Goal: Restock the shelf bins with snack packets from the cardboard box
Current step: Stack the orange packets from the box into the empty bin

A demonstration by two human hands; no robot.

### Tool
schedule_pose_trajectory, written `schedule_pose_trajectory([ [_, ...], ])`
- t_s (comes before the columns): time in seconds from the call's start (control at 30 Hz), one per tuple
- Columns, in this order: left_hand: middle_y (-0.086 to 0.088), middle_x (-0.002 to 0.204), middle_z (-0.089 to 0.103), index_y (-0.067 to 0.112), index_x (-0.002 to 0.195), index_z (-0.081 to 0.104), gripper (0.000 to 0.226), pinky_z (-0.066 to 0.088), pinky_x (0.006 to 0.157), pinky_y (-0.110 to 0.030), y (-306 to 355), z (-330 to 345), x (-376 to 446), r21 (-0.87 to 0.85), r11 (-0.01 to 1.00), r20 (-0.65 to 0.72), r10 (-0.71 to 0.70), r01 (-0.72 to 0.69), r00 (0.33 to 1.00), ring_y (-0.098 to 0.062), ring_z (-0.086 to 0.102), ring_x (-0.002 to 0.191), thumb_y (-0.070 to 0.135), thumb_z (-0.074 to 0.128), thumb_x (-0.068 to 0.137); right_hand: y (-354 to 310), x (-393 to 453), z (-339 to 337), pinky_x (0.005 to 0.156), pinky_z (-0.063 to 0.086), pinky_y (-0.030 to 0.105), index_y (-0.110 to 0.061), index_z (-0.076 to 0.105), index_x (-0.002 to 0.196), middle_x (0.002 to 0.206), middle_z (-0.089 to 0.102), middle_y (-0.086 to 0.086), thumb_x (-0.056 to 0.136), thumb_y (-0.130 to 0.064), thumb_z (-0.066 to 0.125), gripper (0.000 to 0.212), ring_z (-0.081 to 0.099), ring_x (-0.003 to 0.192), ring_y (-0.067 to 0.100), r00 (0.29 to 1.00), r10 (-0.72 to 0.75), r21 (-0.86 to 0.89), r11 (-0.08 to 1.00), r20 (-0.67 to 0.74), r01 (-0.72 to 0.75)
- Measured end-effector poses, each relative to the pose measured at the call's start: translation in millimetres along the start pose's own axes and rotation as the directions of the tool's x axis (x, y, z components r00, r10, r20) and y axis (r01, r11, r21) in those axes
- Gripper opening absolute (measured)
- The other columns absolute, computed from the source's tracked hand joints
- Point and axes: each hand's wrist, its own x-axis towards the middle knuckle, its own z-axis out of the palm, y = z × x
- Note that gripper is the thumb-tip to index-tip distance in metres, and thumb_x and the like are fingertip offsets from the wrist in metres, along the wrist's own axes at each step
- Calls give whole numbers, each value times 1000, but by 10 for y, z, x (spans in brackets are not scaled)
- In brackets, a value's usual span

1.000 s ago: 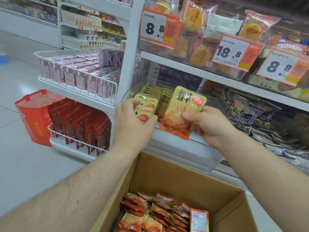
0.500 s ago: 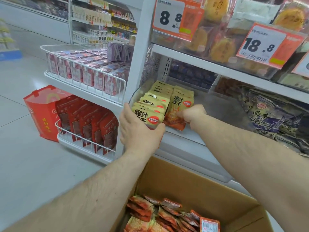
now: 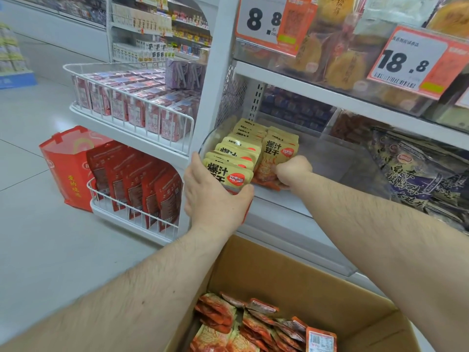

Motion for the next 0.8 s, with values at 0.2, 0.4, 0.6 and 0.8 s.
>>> schedule_pose_trajectory([
  [0.2,-5,160,11,18,156,1,117,17,120,-49,41,-33,-7,9,1000,9,-30,30,1000,-23,11,149,41,81,74,36,24,-33,78,61,46,-14,57,79,95,72,13,83,-20,73,18,71,86,31,995,-6,21,1000,96,4],
  [0.4,-7,142,27,14,147,26,94,23,110,-41,221,-134,-231,141,966,-126,236,-218,963,-21,24,131,33,80,73,-5,-286,-348,78,60,41,-12,62,83,95,72,8,78,-24,82,24,70,86,24,988,2,10,1000,152,-4],
  [0.6,13,97,43,16,125,46,53,45,88,-35,100,-82,-542,14,894,244,432,-448,868,-11,45,91,20,74,81,85,-1036,-805,73,42,28,-13,63,103,95,63,3,87,-22,63,19,55,88,23,924,-373,-320,888,-79,331],
  [0.8,12,95,49,23,120,46,42,40,67,-25,-63,84,-766,106,964,563,145,-245,813,-5,50,77,23,68,85,701,-1623,-739,59,51,31,-10,67,80,71,67,2,82,-18,54,16,61,65,24,500,-830,-279,555,-245,784],
])
